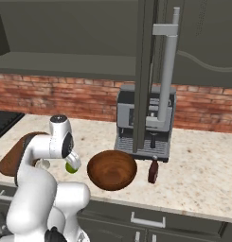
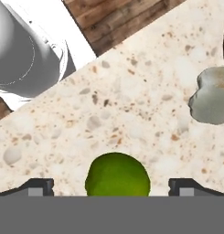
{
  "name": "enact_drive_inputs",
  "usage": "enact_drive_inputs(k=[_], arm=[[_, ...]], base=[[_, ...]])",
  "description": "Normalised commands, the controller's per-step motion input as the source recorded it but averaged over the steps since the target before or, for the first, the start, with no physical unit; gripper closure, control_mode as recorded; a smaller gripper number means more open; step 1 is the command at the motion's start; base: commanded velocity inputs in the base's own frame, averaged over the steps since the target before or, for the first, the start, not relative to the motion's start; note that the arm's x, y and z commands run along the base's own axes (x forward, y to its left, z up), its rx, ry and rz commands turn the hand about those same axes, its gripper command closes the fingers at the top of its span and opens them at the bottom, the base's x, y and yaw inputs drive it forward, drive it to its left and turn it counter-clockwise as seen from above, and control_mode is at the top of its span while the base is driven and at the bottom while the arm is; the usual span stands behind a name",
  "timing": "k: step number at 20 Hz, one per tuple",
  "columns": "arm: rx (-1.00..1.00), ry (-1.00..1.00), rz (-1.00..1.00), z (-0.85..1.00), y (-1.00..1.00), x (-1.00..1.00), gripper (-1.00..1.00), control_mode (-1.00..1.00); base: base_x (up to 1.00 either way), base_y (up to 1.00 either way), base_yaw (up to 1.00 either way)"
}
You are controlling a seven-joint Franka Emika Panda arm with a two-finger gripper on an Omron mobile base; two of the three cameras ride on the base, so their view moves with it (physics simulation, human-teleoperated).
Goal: Open the cabinet. Place the bowl and condiment on the counter. Then place the lime and garlic on the cutting board.
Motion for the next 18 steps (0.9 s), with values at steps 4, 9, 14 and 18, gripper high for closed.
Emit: enact_drive_inputs(k=[4, 9, 14, 18], arm=[[-0.01, 0.00, 0.09, -0.27, 0.05, -0.04, -1.00, -1.00], [-0.01, 0.00, 0.05, -0.27, 0.00, 0.00, -1.00, -1.00], [-0.01, 0.00, 0.03, -0.35, 0.00, 0.00, -1.00, -1.00], [0.00, 0.00, 0.02, -0.36, 0.00, 0.00, -1.00, -1.00]], base=[[0.00, 0.00, 0.00], [0.00, 0.00, 0.00], [0.00, 0.00, 0.00], [0.00, 0.00, 0.00]])
